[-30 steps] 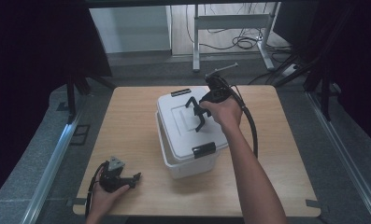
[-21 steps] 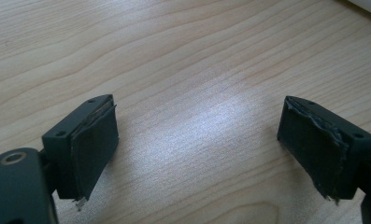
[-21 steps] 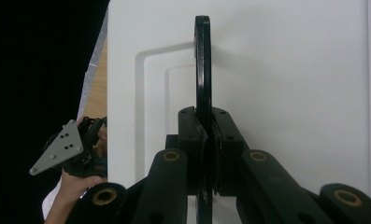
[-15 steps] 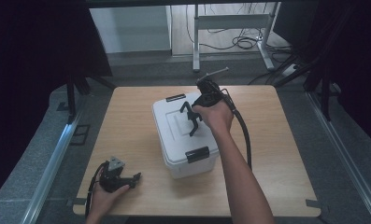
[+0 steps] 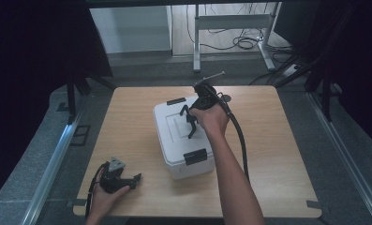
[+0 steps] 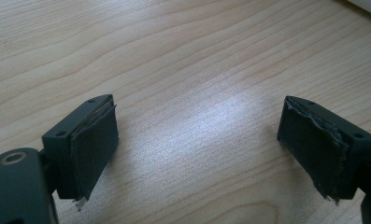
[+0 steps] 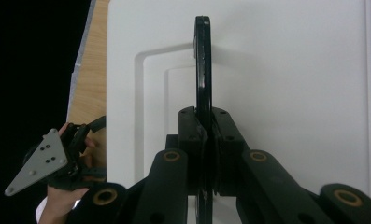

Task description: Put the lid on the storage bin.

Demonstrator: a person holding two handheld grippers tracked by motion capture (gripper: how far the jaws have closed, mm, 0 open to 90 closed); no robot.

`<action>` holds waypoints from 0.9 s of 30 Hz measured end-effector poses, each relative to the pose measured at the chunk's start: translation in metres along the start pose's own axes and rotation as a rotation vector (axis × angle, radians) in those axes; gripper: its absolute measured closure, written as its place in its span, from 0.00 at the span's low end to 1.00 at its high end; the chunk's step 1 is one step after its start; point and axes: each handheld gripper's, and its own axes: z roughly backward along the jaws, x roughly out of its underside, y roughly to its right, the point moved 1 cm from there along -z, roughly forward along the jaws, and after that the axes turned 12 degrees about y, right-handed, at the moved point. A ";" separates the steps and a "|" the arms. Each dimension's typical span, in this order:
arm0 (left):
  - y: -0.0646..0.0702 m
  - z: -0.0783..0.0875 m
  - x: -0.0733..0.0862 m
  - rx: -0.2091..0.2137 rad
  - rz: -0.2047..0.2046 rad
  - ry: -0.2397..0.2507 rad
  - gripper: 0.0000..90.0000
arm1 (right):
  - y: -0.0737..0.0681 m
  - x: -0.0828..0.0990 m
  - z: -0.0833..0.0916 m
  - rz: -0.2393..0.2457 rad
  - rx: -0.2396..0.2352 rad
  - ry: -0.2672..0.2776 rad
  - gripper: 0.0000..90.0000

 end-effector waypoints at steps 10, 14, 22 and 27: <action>0.000 0.000 0.000 0.000 0.001 0.003 0.14 | 0.006 -0.002 -0.009 -0.032 -0.016 0.019 0.94; 0.000 0.000 0.000 0.002 -0.002 0.000 0.14 | 0.007 -0.001 -0.007 -0.032 -0.013 0.024 0.94; 0.000 0.000 0.000 0.004 -0.002 0.000 0.14 | 0.009 0.005 -0.009 -0.047 -0.006 0.029 0.94; 0.000 0.000 0.000 0.004 0.000 0.002 0.14 | 0.013 0.006 -0.010 -0.068 -0.023 0.034 0.94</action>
